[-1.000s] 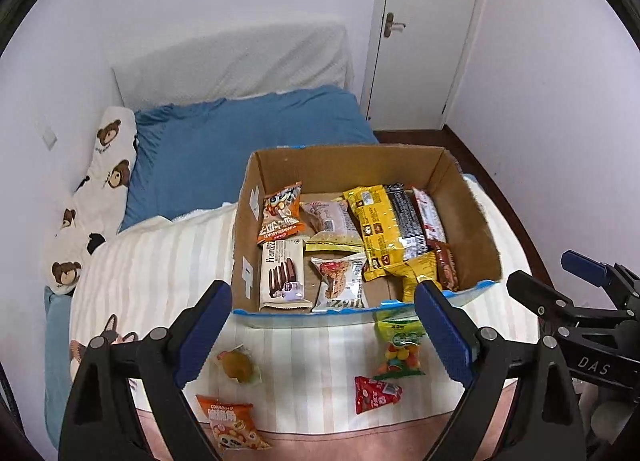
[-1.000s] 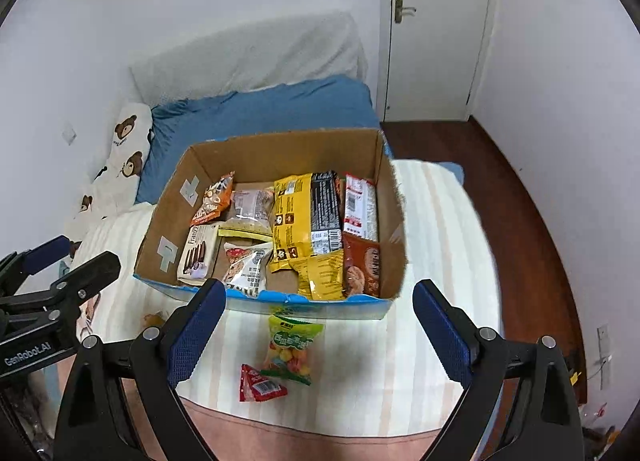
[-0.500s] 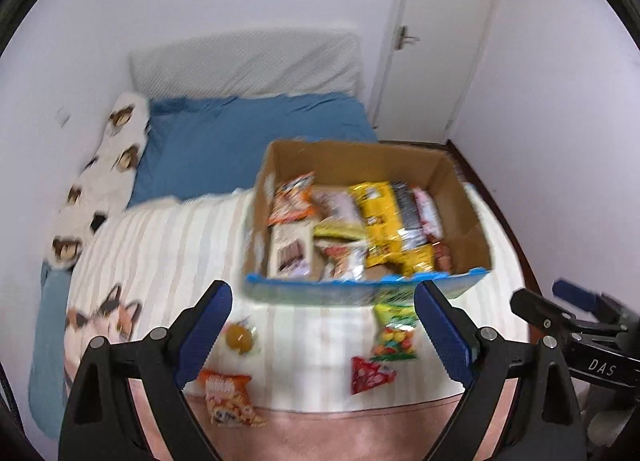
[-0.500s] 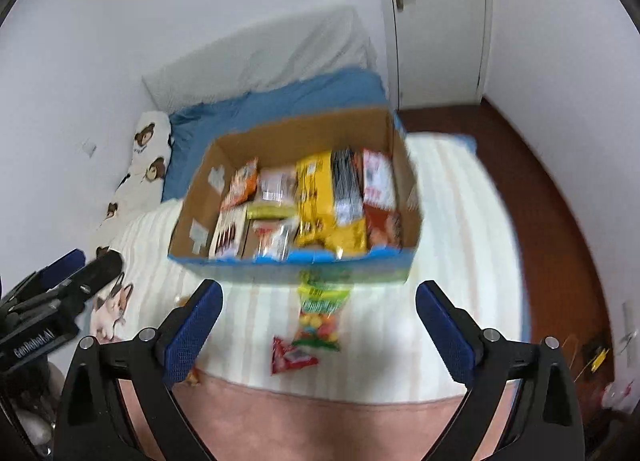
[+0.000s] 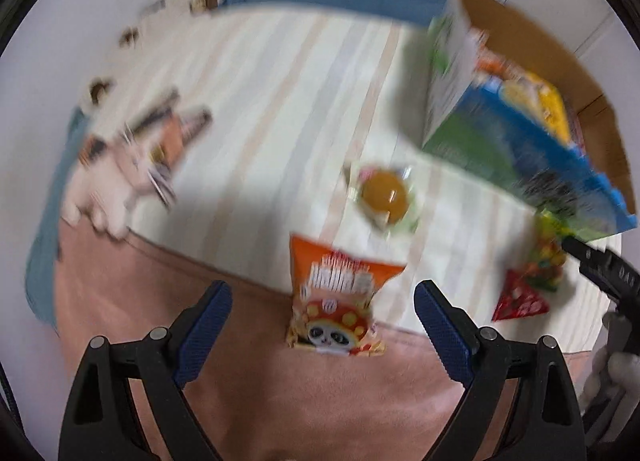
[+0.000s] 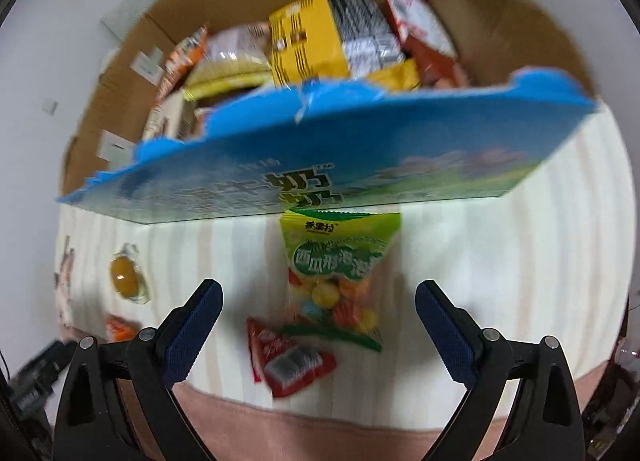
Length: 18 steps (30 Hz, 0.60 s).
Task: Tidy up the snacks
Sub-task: 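Grasp the orange CUICUIJIAO bag with left tool while right grasps green candy bag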
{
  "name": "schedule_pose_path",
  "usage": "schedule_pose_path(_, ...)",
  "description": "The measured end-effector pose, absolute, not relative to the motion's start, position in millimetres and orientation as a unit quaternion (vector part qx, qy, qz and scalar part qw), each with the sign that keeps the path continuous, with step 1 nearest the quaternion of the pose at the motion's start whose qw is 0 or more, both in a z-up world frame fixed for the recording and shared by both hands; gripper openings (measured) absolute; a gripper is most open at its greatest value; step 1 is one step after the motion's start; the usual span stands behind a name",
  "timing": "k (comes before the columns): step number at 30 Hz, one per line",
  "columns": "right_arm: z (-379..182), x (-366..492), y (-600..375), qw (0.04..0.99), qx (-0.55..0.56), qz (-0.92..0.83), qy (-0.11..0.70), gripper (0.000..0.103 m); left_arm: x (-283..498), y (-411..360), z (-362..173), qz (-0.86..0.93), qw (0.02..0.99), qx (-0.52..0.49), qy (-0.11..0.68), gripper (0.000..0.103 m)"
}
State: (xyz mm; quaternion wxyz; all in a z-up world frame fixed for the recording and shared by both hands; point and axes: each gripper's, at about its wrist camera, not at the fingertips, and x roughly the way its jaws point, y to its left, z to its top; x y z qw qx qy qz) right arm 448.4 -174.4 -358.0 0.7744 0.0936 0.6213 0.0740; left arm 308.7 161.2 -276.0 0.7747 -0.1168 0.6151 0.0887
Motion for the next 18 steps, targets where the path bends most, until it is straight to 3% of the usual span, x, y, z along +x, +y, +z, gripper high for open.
schedule_pose_path(3, -378, 459, -169, 0.766, 0.086, 0.066, 0.633, 0.092, 311, 156, -307, 0.067, 0.745, -0.139, 0.649, 0.093)
schedule_pose_path(5, -389, 462, -167, 0.761, 0.08, 0.056, 0.641, 0.074, 314, 150, -328, 0.058, 0.73, -0.139, 0.667, 0.093)
schedule_pose_path(7, -394, 462, -168, 0.764, 0.071, 0.046, 0.639, 0.064, 317, 144, -344, 0.044, 0.721, -0.144, 0.676, 0.09)
schedule_pose_path(10, -391, 458, -172, 0.768, 0.069, 0.051, 0.635, 0.052, 317, 136, -345, 0.047, 0.737, -0.126, 0.662, 0.054)
schedule_pose_path(18, -370, 413, -218, 0.765, 0.079, 0.054, 0.637, 0.05, 292, 99, -331, 0.014, 0.748, -0.125, 0.652, 0.049)
